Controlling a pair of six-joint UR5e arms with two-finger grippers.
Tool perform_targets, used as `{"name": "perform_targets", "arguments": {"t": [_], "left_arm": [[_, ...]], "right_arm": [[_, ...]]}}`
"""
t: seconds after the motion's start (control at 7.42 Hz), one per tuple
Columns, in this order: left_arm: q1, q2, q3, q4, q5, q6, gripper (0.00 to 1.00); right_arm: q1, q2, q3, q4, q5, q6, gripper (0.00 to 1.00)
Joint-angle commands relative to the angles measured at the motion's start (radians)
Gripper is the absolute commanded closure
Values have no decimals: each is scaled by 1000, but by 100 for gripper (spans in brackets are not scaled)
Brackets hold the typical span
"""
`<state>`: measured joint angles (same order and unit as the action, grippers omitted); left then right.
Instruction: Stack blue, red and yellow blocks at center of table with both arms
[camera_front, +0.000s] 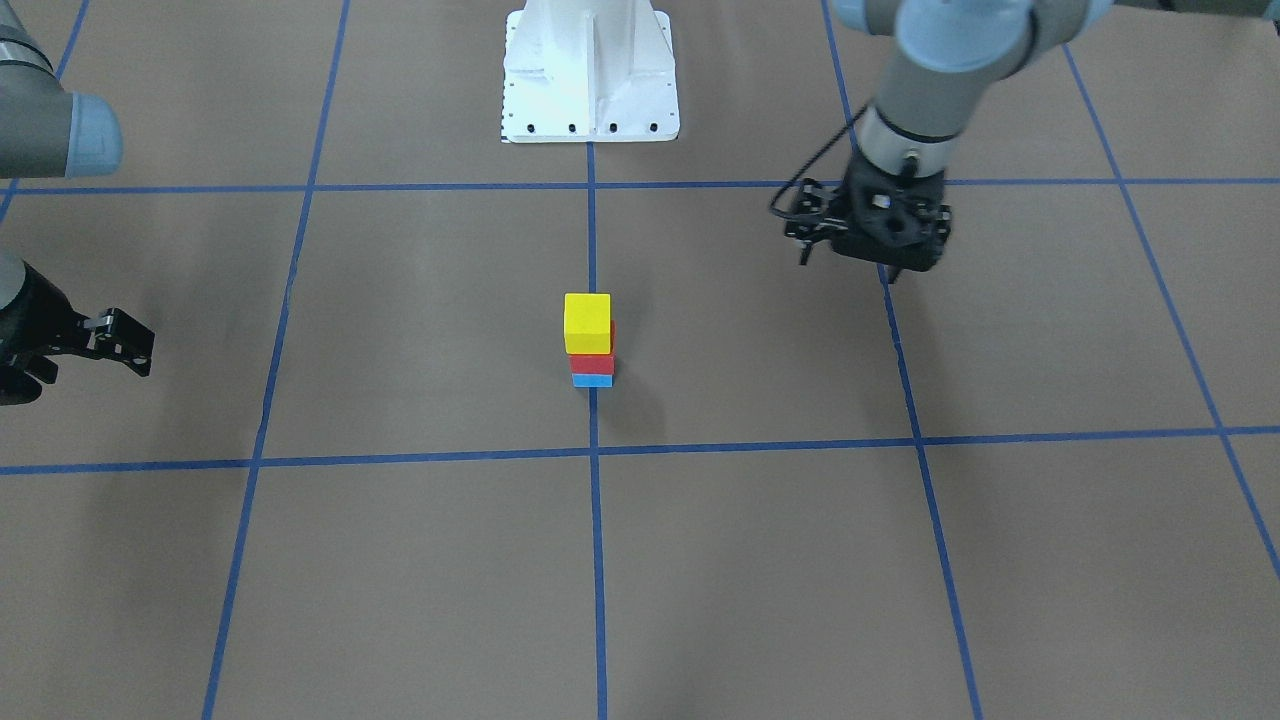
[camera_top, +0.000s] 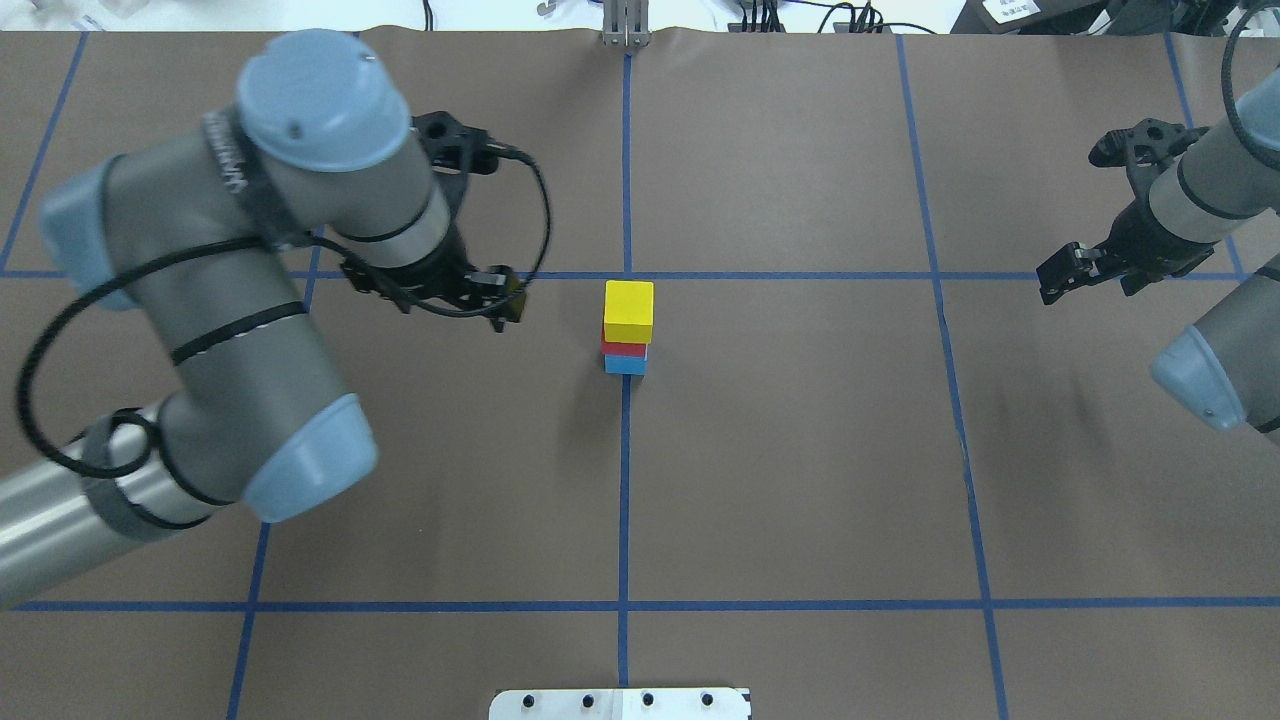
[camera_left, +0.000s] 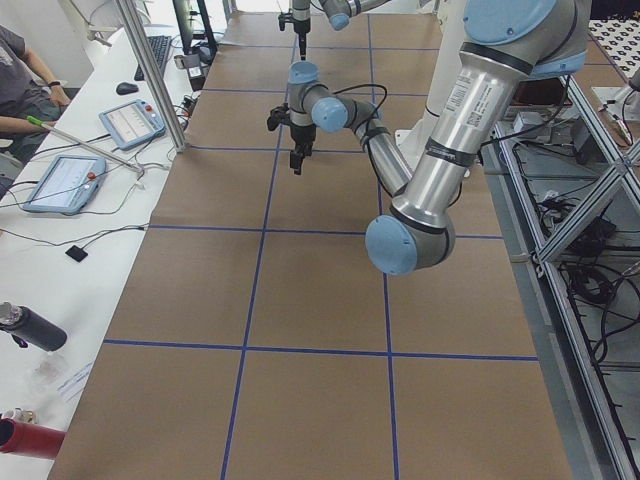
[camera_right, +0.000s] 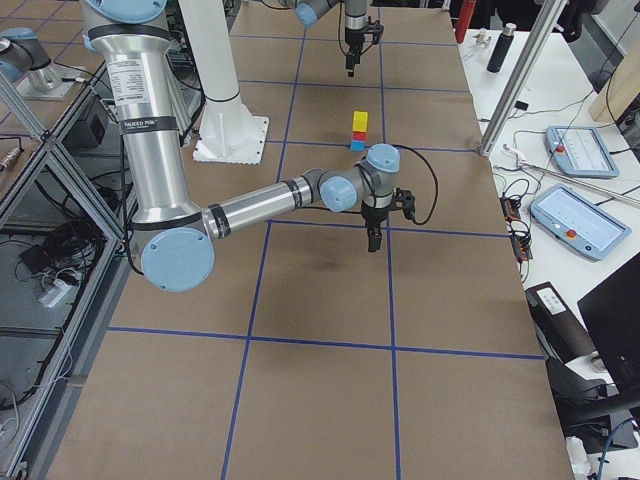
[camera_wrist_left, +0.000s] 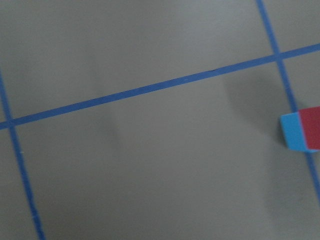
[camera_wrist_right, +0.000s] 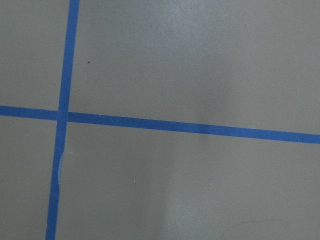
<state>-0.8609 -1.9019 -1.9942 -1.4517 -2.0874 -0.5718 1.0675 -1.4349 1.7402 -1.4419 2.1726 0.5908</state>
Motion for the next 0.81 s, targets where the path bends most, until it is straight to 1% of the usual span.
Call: {"name": "perform_targets", "arguments": {"t": [0.0, 0.13, 0.27, 0.4, 0.54, 0.67], "left_arm": [[-255, 249, 82, -195, -161, 333, 1], [-368, 250, 200, -193, -251, 495, 1], [-444, 245, 269, -174, -282, 515, 1], [-493, 206, 316, -76, -283, 526, 1], [-548, 184, 342, -37, -283, 547, 1], [-584, 182, 379, -27, -284, 613, 1]], "right_arm": [[137, -93, 68, 2, 102, -37, 0], [241, -125, 68, -2, 171, -190, 0], [294, -166, 61, -5, 185, -291, 0], [365, -174, 29, -15, 187, -393, 0], [385, -176, -20, -14, 193, -476, 0], [384, -171, -43, -12, 191, -485, 0]]}}
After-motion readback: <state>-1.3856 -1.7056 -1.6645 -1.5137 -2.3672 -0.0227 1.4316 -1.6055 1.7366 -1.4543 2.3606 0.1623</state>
